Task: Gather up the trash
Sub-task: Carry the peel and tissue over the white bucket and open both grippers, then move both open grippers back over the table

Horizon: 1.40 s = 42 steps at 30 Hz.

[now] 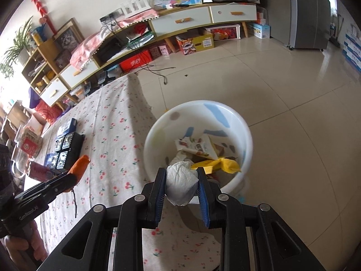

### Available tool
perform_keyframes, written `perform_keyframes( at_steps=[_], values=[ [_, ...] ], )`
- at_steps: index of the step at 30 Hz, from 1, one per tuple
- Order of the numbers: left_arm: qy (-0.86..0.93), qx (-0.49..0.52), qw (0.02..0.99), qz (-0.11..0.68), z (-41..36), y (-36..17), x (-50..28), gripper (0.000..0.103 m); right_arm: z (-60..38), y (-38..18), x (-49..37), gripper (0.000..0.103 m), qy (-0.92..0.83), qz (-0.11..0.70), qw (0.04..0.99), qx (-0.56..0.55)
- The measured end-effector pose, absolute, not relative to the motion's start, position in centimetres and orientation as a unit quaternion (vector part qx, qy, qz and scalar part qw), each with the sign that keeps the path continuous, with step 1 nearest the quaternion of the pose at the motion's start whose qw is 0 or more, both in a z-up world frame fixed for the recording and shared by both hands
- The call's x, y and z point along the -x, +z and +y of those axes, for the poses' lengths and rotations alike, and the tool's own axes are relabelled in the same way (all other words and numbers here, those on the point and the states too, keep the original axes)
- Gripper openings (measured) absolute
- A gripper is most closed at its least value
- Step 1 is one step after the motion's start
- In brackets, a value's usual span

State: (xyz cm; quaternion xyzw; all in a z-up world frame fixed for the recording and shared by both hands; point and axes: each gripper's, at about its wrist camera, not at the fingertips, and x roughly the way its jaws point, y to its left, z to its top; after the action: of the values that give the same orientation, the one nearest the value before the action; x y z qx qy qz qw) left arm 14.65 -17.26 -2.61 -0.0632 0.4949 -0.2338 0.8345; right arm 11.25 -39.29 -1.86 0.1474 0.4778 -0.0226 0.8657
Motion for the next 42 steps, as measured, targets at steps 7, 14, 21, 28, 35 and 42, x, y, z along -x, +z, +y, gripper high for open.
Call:
perform_keyframes(
  at_steps=[7, 14, 21, 28, 35, 42],
  values=[
    [-0.264, 0.061, 0.826, 0.494, -21.6, -2.6, -16.3, 0.025, -41.6, -2.6, -10.9, 0.027, -0.042, 0.481, 0.861, -0.159],
    [-0.285, 0.057, 0.822, 0.489, -25.0, -2.9, -17.5, 0.026, -43.0, -2.6, -11.0, 0.028, -0.048, 0.479, 0.86, -0.17],
    [-0.292, 0.074, 0.822, 0.484, -25.3, -3.4, -18.8, 0.058, -43.8, -3.1, -11.2, 0.028, -0.058, 0.483, 0.855, -0.179],
    [-0.273, 0.027, 0.843, 0.462, -23.4, -1.8, -17.2, 0.071, -43.7, -3.4, -11.8, 0.028, -0.067, 0.488, 0.851, -0.181],
    [-0.238, -0.006, 0.854, 0.462, -18.9, -1.6, -15.4, 0.08, -42.7, -3.9, -13.4, 0.028, -0.065, 0.49, 0.851, -0.176],
    [-0.199, -0.021, 0.859, 0.472, -13.7, -0.9, -13.4, 0.084, -41.7, -4.0, -14.4, 0.067, -0.08, 0.486, 0.854, -0.168]
  ],
)
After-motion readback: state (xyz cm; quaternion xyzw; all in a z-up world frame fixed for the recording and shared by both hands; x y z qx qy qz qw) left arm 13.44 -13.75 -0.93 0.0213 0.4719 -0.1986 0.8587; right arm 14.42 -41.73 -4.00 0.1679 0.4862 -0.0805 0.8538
